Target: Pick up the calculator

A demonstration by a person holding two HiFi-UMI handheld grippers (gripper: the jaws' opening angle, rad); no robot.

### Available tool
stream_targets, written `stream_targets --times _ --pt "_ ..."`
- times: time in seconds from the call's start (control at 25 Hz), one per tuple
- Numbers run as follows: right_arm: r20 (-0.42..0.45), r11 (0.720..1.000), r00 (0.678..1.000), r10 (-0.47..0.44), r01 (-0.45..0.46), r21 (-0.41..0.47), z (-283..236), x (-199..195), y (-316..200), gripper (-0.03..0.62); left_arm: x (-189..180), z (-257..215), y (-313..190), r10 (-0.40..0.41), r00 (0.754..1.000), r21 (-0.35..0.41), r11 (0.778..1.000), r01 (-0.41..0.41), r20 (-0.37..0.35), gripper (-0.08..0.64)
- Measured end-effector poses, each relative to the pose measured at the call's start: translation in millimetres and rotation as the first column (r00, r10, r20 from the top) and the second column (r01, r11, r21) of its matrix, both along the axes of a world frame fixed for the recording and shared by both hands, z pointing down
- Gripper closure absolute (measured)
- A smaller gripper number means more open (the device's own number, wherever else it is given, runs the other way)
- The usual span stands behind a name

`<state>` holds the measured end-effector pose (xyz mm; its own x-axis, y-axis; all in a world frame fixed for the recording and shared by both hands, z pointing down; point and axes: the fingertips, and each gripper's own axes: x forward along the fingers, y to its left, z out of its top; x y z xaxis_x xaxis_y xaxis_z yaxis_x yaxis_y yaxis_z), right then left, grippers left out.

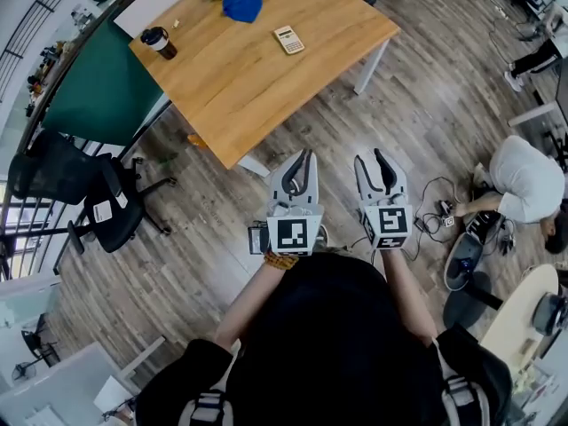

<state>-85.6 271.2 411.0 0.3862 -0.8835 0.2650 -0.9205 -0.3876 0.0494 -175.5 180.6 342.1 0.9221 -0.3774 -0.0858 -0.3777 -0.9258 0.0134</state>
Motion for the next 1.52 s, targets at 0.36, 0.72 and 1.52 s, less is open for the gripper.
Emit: stream_targets --times 0.36,0.72,1.52 --pt "0.011 0.999 1.000 -0.029 0.030 -0.031 1 36 -74 0.402 39 8 -60 0.006 1.000 -0.037 0.999 -0.007 -0.012 0.519" --pt "0.002 0.993 0.997 -0.082 0.082 -0.090 9 66 -155 0.390 71 12 -140 -0.014 1.000 -0.051 0.999 0.013 -0.019 0.520" --pt "0.014 0.948 0.961 -0.275 0.274 -0.163 30 135 -293 0.356 119 39 -256 -0.048 0.997 -0.060 0.997 0.051 0.056 0.518"
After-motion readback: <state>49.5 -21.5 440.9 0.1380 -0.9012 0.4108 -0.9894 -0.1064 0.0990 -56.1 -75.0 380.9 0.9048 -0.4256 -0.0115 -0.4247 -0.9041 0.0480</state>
